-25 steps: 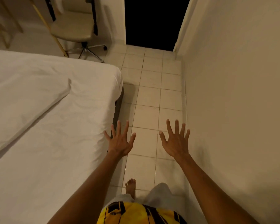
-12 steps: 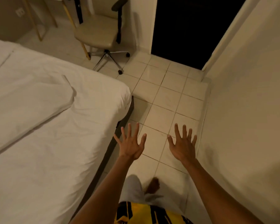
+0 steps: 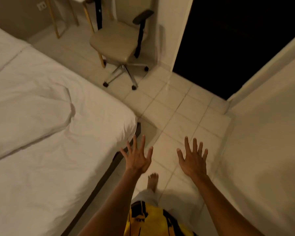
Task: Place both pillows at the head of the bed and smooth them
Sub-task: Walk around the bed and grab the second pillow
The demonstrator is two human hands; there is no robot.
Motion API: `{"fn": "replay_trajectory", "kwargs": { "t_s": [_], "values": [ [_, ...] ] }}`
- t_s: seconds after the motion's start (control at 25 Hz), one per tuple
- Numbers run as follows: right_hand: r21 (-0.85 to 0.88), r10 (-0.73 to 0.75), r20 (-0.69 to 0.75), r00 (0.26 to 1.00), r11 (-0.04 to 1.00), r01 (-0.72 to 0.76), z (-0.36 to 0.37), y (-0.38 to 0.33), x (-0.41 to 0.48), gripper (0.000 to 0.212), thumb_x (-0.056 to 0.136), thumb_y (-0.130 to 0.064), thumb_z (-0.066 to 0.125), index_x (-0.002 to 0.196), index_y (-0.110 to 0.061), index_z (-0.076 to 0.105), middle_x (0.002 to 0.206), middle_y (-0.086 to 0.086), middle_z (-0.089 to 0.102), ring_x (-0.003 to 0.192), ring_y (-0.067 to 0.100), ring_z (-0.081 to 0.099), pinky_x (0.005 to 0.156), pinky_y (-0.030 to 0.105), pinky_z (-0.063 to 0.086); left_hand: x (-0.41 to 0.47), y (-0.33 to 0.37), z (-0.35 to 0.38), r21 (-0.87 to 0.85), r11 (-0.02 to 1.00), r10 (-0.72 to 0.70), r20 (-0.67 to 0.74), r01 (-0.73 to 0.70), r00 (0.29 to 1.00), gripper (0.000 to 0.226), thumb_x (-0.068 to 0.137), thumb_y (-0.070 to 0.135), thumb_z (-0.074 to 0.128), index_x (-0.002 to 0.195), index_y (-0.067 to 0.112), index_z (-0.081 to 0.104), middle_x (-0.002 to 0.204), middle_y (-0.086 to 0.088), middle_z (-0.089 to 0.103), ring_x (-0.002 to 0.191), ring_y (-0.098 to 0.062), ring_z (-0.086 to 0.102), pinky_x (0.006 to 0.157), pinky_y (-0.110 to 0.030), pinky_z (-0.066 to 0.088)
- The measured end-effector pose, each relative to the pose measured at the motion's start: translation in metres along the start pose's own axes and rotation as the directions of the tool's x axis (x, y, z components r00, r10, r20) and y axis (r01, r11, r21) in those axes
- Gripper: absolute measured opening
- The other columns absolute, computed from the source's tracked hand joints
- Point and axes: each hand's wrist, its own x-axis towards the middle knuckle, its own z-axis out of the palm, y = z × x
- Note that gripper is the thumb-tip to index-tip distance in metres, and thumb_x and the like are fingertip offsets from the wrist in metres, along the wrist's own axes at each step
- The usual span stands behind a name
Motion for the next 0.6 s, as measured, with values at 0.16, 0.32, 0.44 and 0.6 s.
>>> {"fn": "replay_trajectory", "kwargs": {
  "t_s": [0.16, 0.32, 0.44, 0.6],
  "values": [
    [0.001, -0.039, -0.031, 0.999, 0.999, 0.039, -0.048, -0.007, 0.083, 0.075, 0.096, -0.063, 0.01, 0.161, -0.028, -0.004, 0.169, 0.013, -0.001, 0.155, 0.038, -0.005, 0.122, 0.057, -0.004, 0.066, 0.047, -0.027, 0.011, 0.999, 0.033, -0.015, -0.032, 0.999, 0.069, 0.095, 0.068, 0.009, 0.153, 0.04, -0.015, 0.164, -0.003, -0.023, 0.149, -0.036, -0.022, 0.115, -0.069, -0.011],
    [-0.043, -0.124, -0.036, 0.992, 0.991, 0.123, -0.082, -0.016, 0.174, 0.072, 0.101, -0.06, 0.016, 0.161, -0.028, -0.005, 0.169, 0.012, -0.004, 0.154, 0.038, -0.008, 0.123, 0.056, -0.006, 0.141, 0.08, -0.048, 0.007, 1.0, -0.023, -0.084, 0.024, 0.996, 0.073, 0.09, 0.072, 0.004, 0.154, 0.041, -0.013, 0.165, -0.003, -0.019, 0.149, -0.036, -0.021, 0.113, -0.07, -0.015],
    [-0.089, -0.212, -0.034, 0.977, 0.974, 0.208, -0.103, -0.026, 0.242, 0.072, 0.1, -0.061, 0.012, 0.16, -0.028, -0.006, 0.169, 0.013, -0.003, 0.154, 0.038, -0.007, 0.123, 0.057, -0.004, 0.188, 0.1, -0.059, -0.005, 0.997, -0.083, -0.104, 0.083, 0.991, 0.075, 0.088, 0.073, 0.001, 0.153, 0.041, -0.015, 0.164, -0.002, -0.02, 0.149, -0.036, -0.022, 0.112, -0.069, -0.016],
    [-0.112, -0.303, 0.027, 0.953, 0.946, 0.304, -0.136, -0.038, 0.328, 0.08, 0.092, -0.069, 0.0, 0.16, -0.028, -0.007, 0.169, 0.013, -0.004, 0.154, 0.038, -0.007, 0.123, 0.057, -0.004, 0.244, 0.13, -0.08, -0.063, 0.979, -0.199, -0.11, 0.193, 0.974, 0.076, 0.085, 0.076, -0.001, 0.151, 0.044, -0.018, 0.164, -0.002, -0.022, 0.149, -0.035, -0.022, 0.112, -0.07, -0.014]
  ]
}}
